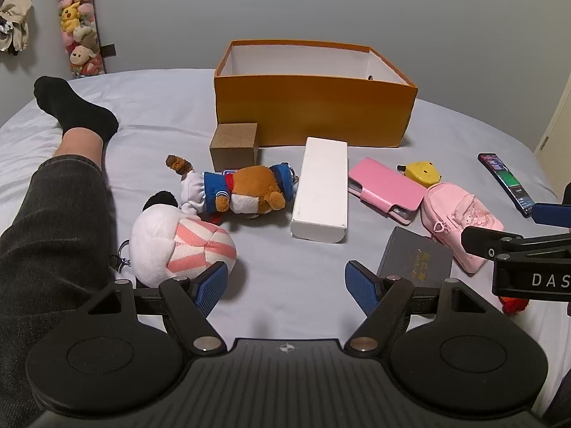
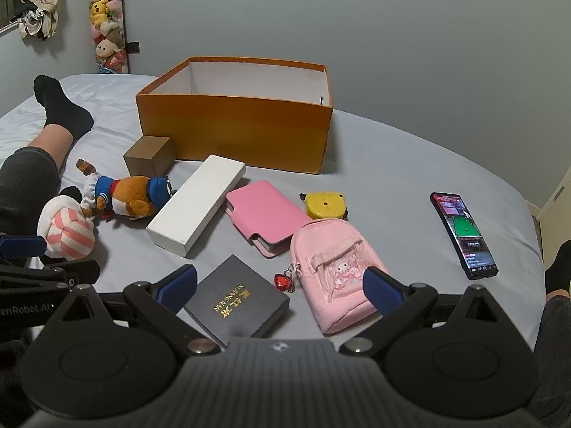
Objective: Organize objects
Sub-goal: 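Reach the left tool to the striped plush while the right tool reaches the pink backpack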
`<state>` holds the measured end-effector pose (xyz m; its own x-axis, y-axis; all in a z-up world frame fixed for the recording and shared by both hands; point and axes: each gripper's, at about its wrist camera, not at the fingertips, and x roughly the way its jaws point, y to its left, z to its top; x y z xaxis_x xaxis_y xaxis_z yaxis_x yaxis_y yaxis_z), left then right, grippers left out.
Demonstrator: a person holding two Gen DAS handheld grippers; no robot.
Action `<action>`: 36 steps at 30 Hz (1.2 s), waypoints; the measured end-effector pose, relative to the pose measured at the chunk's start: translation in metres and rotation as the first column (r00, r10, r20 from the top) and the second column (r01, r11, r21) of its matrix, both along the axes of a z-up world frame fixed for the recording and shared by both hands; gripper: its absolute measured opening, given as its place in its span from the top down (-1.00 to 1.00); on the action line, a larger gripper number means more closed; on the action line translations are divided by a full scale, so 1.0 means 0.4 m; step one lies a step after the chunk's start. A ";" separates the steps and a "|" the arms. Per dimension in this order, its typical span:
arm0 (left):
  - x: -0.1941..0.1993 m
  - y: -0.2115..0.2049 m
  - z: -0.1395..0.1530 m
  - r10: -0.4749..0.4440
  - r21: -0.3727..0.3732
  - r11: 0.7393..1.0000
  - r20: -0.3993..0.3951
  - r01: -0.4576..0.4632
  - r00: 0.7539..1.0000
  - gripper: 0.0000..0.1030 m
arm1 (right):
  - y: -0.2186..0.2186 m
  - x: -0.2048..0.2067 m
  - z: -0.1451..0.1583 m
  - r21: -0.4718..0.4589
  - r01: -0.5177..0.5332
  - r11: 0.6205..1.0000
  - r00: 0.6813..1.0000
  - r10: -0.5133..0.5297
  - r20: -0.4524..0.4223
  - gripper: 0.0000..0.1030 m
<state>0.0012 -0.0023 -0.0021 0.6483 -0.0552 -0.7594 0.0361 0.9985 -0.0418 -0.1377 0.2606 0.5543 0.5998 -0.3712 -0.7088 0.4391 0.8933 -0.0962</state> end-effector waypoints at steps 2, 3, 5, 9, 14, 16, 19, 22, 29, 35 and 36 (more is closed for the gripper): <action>0.000 0.000 0.000 -0.001 0.000 1.000 0.000 0.001 1.000 -0.70 | 0.000 -0.001 -0.001 0.001 0.000 1.000 1.000 0.000 0.000 -0.92; -0.001 0.001 -0.002 -0.002 0.000 1.000 0.000 0.002 1.000 -0.70 | 0.000 -0.001 -0.001 0.001 -0.001 1.000 1.000 0.001 0.000 -0.93; -0.001 0.001 -0.003 -0.003 -0.001 1.000 0.000 0.003 1.000 -0.70 | 0.000 -0.002 -0.002 0.001 -0.001 1.000 1.000 0.001 0.001 -0.93; -0.001 0.001 -0.006 -0.004 -0.002 1.000 -0.002 0.004 1.000 -0.70 | 0.000 -0.002 -0.004 0.003 0.001 1.000 1.000 -0.001 -0.001 -0.93; 0.004 0.006 -0.015 0.000 -0.003 1.000 -0.011 0.000 1.000 -0.70 | -0.001 0.002 -0.012 0.004 0.002 1.000 1.000 -0.002 -0.007 -0.93; 0.007 0.011 -0.018 0.005 -0.003 1.000 -0.013 -0.005 1.000 -0.70 | -0.002 0.005 -0.015 0.004 0.001 1.000 1.000 -0.001 -0.010 -0.93; 0.015 0.026 -0.022 0.020 -0.001 1.000 -0.016 -0.020 1.000 -0.70 | -0.008 0.009 -0.023 0.005 0.000 1.000 1.000 0.000 -0.014 -0.93; 0.026 0.047 -0.029 0.045 -0.001 0.999 -0.021 -0.045 0.999 -0.70 | -0.020 0.016 -0.033 0.004 0.006 1.000 1.000 -0.006 -0.021 -0.93; 0.056 0.083 -0.057 0.081 0.001 0.997 -0.044 -0.081 0.996 -0.70 | -0.065 0.035 -0.057 0.007 0.039 0.999 0.998 -0.039 -0.043 -0.93; 0.085 0.125 -0.068 0.161 -0.047 0.985 -0.054 -0.163 0.986 -0.71 | -0.120 0.048 -0.074 0.005 0.085 0.996 0.995 -0.084 -0.060 -0.93; 0.090 0.130 -0.070 0.167 -0.053 0.984 -0.057 -0.170 0.984 -0.71 | -0.129 0.050 -0.077 0.008 0.091 0.996 0.994 -0.090 -0.062 -0.93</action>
<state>0.0372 0.0498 -0.0301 0.6116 0.0067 -0.7912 -0.1362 0.9859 -0.0969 -0.1178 0.2091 0.5233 0.5189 -0.4143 -0.7477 0.5119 0.8511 -0.1164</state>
